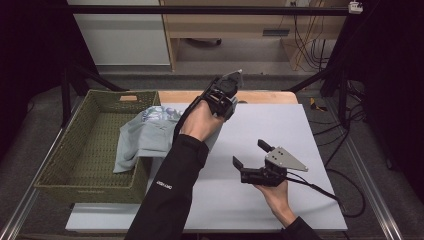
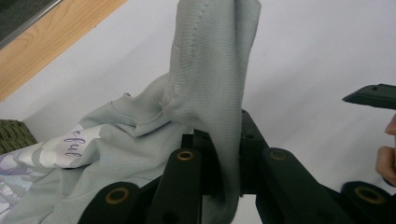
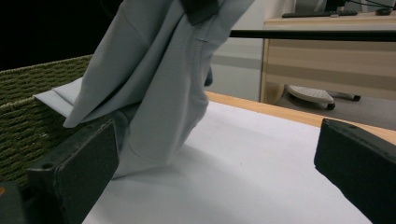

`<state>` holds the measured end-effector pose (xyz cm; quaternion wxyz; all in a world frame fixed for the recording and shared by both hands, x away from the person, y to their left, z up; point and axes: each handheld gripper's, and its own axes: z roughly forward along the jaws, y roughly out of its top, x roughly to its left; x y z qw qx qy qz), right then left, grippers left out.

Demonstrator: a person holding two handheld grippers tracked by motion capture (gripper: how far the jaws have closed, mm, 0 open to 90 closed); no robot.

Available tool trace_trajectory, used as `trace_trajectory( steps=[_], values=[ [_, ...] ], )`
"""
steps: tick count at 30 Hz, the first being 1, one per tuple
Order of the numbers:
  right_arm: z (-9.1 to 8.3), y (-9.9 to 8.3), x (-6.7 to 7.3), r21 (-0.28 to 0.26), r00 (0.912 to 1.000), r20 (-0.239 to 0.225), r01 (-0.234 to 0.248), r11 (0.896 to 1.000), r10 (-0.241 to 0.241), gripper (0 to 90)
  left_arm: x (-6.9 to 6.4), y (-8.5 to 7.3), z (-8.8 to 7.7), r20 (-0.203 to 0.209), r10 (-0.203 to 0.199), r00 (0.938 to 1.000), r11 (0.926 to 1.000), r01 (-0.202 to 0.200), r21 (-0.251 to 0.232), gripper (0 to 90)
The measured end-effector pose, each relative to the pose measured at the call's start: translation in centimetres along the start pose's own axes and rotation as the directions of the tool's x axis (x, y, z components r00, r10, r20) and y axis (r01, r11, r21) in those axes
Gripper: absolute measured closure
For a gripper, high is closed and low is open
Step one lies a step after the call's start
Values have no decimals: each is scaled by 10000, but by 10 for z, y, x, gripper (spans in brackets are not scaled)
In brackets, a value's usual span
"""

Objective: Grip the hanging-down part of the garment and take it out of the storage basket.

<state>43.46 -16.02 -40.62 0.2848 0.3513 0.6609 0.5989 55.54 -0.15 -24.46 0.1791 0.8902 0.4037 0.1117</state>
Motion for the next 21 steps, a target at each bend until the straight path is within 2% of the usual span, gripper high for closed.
trace_trajectory(
  steps=[2,7,11,12,13,15,16,21],
  values=[
    [4,1,5,103,9997,-114,-223,9997,224,5,0,0,0,11,17,10000,10000,-17,2,813],
    [19,2,11,149,9997,-255,-52,9999,56,5,-1,0,-1,-29,47,10000,10000,-47,-11,813],
    [30,2,16,254,9991,-390,-140,9996,150,6,-1,0,-2,-1,19,10000,10000,-19,-80,813],
    [32,2,15,324,9992,-403,4,9995,9,6,0,0,-3,-24,18,10000,10000,-18,-82,813],
    [38,2,19,307,9985,-506,-212,9993,228,7,1,0,-3,-26,76,10000,10000,-76,-40,813],
    [41,3,20,323,9982,-567,-197,9993,215,8,2,-1,-3,-4,13,10000,10000,-13,-83,813],
    [47,2,22,439,9980,-630,59,9990,-32,8,2,-1,-3,-21,4,10000,10000,-4,-84,813],
    [62,2,31,567,9968,-781,-117,9983,161,12,2,-1,-4,10,30,10000,9999,-30,-115,813]
  ],
)
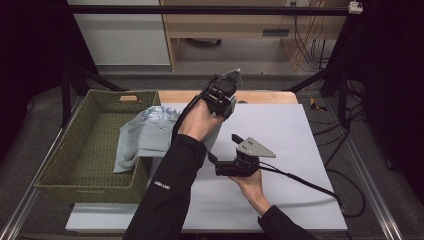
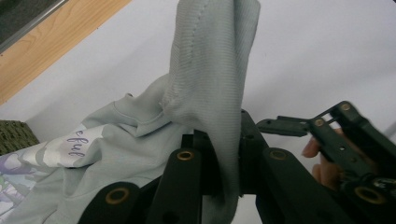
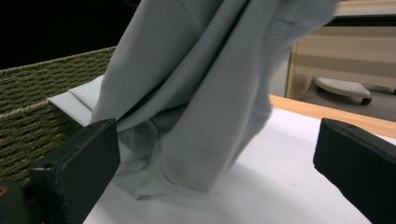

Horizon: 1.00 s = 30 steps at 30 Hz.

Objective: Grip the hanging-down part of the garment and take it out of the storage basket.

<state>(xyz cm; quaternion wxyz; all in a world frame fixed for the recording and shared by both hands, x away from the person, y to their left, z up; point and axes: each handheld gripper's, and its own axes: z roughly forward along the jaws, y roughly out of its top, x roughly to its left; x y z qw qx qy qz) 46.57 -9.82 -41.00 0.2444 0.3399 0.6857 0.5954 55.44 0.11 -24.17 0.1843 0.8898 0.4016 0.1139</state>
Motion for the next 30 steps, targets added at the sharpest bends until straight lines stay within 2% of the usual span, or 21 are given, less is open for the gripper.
trace_trajectory(
  steps=[3,5,7,10,13,17,22,23,25,26,27,29,30],
  values=[
    [4,1,3,88,9999,-44,126,9999,-126,13,1,-1,-1,-21,-2,10000,10000,2,10,813],
    [10,2,6,33,10000,-54,12,10000,-12,16,2,-1,-2,-55,67,10000,9999,-66,76,813],
    [18,1,8,107,9998,-177,9,9999,-7,20,3,-2,-3,-11,-36,10000,10000,36,-54,814],
    [23,0,9,123,9998,-168,76,9999,-74,26,3,-2,-4,-12,-5,10000,10000,5,-7,814],
    [31,-3,7,251,9996,-142,-250,9994,254,39,2,-2,-4,-28,1,10000,10000,-2,-46,813],
    [40,-6,7,235,9960,-419,-782,9967,792,72,4,-2,-4,8,-6,10000,10000,6,-11,814],
    [46,-4,11,297,9959,-521,-724,9969,739,130,3,-2,-4,22,-20,10000,10000,20,-17,814],
    [48,-3,14,283,9948,-491,-883,9957,896,152,3,-2,-3,-47,-8,10000,10000,8,-5,814],
    [48,-3,17,171,9950,-557,-821,9965,829,232,2,-2,-3,-60,16,10000,10000,-16,20,814],
    [49,-2,19,210,9945,-466,-932,9954,941,277,2,-2,-3,-69,-14,10000,10000,14,20,814],
    [49,-1,20,79,9968,-417,-676,9977,678,347,3,-2,-3,-76,-19,10000,10000,19,13,814],
    [49,-1,21,-20,9974,-381,-609,9981,608,444,3,-2,-3,-86,-23,10000,10000,23,33,814],
    [48,0,21,-146,9976,-353,-600,9981,595,554,4,-3,-3,-82,12,10000,9999,-11,103,813]
  ],
)
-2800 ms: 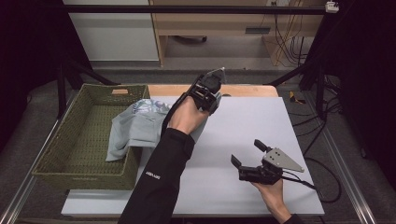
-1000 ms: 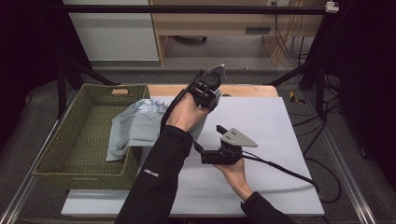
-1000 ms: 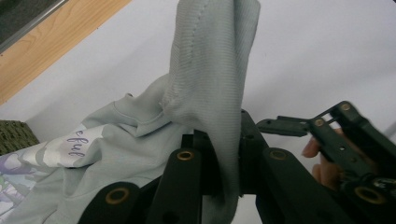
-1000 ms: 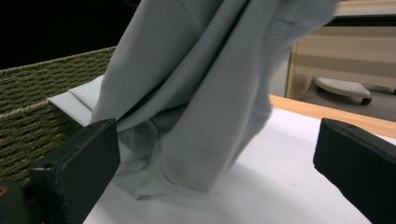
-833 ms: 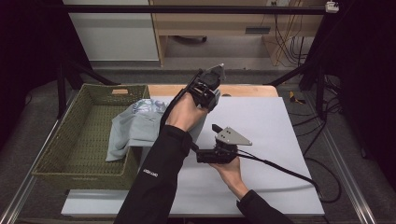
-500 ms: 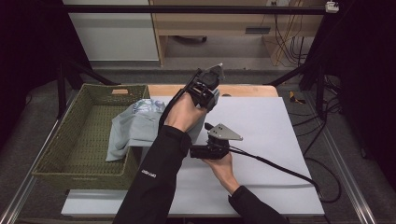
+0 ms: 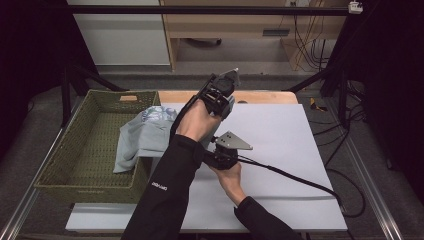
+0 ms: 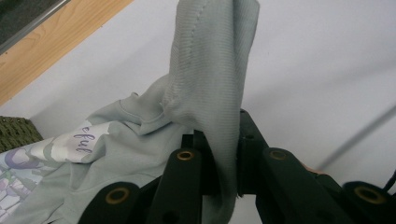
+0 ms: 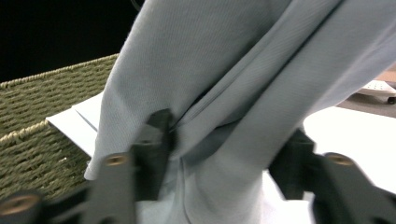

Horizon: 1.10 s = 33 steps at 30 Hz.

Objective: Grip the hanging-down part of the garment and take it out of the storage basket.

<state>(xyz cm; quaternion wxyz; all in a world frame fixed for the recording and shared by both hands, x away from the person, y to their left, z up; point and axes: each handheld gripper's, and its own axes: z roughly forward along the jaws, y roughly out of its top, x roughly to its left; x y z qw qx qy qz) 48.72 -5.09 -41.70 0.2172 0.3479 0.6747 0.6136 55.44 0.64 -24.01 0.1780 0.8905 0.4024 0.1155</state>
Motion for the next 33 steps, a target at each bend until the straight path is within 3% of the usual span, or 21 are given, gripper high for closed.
trace_trajectory(
  steps=[1,7,15,22,23,24,25,26,27,31,33],
  values=[
    [0,0,0,0,10000,0,0,10000,0,554,0,0,0,0,0,10000,10000,0,0,814],
    [-4,2,-1,-31,9991,-1,425,9991,-425,867,0,-1,0,-30,-80,10000,10000,80,-48,814],
    [-13,5,-5,157,9973,-232,704,9974,-701,878,0,-3,-4,8,-80,10000,9997,80,-217,814],
    [-34,11,-9,192,9959,-429,809,9965,-800,879,-2,-3,-6,21,-55,10000,9996,56,-281,814],
    [-39,11,-12,-20,9915,-432,1228,9924,-1228,879,-2,-3,-6,-4,-58,10000,9996,58,-287,814],
    [-42,12,-9,159,9949,-481,893,9959,-885,879,-2,-3,-7,13,-70,10000,9996,71,-277,814],
    [-42,12,-9,159,9949,-481,893,9959,-885,879,-1,-3,-7,19,-55,10000,9996,56,-269,814],
    [-45,12,-9,109,9944,-437,966,9953,-960,879,-1,-4,-7,34,-55,10000,9996,55,-288,814],
    [-52,13,-14,34,9896,-437,1374,9905,-1371,879,-1,-4,-8,-19,-37,10000,9995,36,-301,814],
    [-63,16,-16,101,9932,-360,1113,9937,-1109,879,-2,-5,-10,28,-67,10000,9992,68,-387,814],
    [-65,17,-17,-6,9920,-400,1199,9928,-1198,880,-3,-5,-11,43,-28,10000,9992,30,-389,814]
  ],
)
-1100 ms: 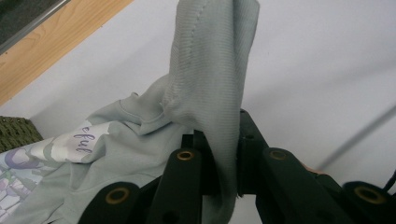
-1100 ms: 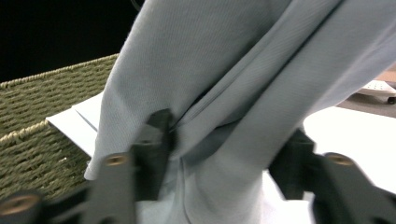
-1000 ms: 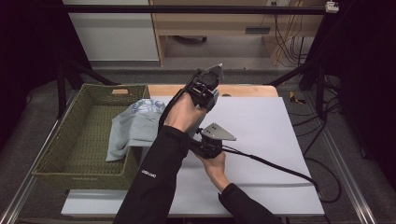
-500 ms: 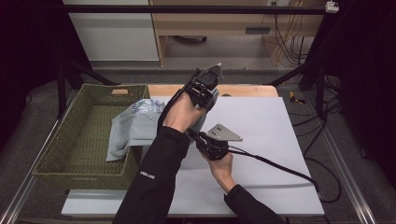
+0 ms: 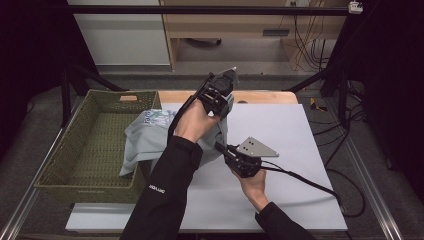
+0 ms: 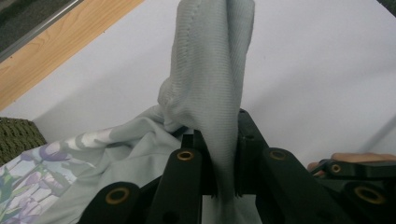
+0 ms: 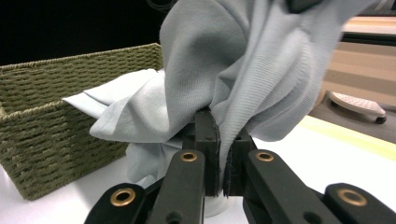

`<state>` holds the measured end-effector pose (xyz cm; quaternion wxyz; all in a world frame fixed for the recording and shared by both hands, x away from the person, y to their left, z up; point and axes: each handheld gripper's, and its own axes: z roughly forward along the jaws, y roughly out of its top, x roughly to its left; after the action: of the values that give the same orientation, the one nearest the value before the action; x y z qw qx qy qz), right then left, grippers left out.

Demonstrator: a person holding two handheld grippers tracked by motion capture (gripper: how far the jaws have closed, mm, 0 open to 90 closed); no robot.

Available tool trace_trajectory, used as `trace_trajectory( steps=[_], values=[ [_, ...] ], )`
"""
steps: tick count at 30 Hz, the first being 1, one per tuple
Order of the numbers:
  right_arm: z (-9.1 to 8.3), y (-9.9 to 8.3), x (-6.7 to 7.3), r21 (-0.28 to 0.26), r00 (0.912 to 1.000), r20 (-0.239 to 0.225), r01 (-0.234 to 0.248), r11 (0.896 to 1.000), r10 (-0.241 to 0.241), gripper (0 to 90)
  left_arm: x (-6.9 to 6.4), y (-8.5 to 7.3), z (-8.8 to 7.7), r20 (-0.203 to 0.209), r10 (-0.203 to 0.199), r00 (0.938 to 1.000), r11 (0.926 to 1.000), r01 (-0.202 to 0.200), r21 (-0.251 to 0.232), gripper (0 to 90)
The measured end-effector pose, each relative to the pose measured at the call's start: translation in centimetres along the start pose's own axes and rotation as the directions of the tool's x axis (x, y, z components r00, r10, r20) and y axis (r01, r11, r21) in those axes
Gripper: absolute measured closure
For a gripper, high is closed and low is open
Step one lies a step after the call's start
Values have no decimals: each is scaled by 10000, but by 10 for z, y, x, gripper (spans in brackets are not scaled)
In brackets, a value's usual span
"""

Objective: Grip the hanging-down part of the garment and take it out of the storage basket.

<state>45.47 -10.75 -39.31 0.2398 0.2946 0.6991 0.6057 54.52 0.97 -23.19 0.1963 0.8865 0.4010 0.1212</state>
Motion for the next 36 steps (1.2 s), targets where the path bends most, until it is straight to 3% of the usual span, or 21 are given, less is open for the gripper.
trace_trajectory(
  steps=[11,20,26,36],
  values=[
    [-39,2,-18,-13,9987,253,446,9990,-445,880,-8,1,0,350,175,9992,9998,-175,-6,813],
    [-60,7,-29,-186,9977,589,354,9992,-342,880,-16,6,1,471,382,9982,9992,-386,67,813],
    [-67,9,-32,-241,9962,717,511,9984,-492,880,-21,8,1,549,407,9977,9991,-411,48,812],
    [-72,3,-39,-104,9959,876,247,9996,-237,868,-27,10,2,492,600,9970,9982,-603,44,812]
  ],
)
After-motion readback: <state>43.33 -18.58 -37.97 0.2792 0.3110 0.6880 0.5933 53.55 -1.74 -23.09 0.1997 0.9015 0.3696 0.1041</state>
